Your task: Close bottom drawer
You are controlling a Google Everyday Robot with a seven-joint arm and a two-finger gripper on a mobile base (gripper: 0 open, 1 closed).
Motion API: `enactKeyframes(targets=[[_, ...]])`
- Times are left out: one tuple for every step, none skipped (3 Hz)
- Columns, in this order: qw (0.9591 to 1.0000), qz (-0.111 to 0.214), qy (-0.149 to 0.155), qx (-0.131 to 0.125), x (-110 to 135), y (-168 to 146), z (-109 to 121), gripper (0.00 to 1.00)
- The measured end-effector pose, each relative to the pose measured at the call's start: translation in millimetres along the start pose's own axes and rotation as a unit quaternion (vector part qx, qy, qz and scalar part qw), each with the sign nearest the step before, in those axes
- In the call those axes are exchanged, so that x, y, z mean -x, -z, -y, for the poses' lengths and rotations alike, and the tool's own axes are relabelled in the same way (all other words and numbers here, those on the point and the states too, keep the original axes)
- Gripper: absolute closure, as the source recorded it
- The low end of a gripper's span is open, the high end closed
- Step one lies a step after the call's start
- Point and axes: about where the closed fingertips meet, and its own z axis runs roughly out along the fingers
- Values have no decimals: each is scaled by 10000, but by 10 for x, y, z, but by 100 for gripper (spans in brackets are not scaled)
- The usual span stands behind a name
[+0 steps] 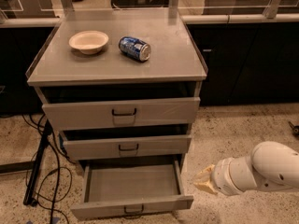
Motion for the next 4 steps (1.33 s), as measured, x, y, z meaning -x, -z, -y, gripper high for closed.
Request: enactKeyframes(targets=[[9997, -188, -163, 75, -168, -281, -61, 100], [9980, -489, -399, 47, -572, -870, -166, 100], [9975, -497, -510, -48, -823, -1160, -190, 100], [9978, -291, -572, -145, -1031, -1482, -147, 100]])
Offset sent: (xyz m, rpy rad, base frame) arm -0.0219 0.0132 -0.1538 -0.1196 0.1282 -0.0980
